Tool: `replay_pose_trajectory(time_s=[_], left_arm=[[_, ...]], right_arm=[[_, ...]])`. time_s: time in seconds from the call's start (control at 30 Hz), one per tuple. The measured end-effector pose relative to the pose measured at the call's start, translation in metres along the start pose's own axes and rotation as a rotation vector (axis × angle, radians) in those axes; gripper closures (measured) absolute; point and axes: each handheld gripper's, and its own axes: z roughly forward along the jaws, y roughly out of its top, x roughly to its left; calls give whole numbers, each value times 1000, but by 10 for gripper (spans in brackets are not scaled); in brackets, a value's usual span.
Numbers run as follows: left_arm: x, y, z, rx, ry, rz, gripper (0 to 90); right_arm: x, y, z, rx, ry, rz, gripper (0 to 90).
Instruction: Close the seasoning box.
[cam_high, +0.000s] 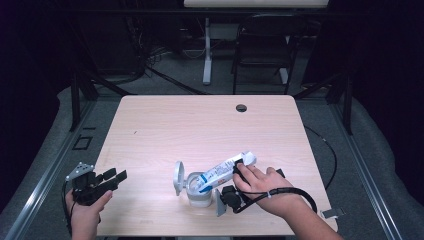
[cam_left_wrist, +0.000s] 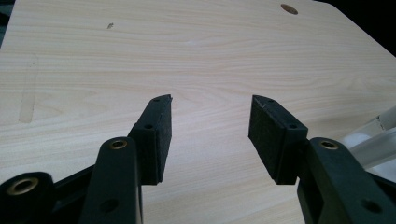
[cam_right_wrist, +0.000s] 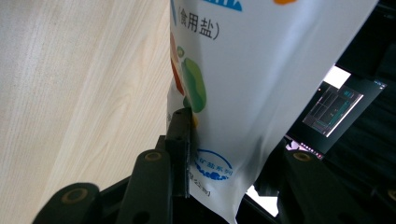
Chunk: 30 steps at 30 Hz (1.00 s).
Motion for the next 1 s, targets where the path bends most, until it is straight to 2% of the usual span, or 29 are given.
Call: replay_pose_trajectory(time_s=[0.63,0.7,0.8,1.0], left_arm=[[0,0,0,-2,-2,-2,496],[0,0,0,-1,-2,-3,497],[0,0,0,-2,-3,-2,497],[0,0,0,-2,-2,-2,496]], right_arm=[[-1,1,-3,10,-12,-12,661],[-2,1,-4,27,-19,-27,662],[-1,1,-3,9,-17,-15,663],[-1,1,-4,11,-18,-17,665]])
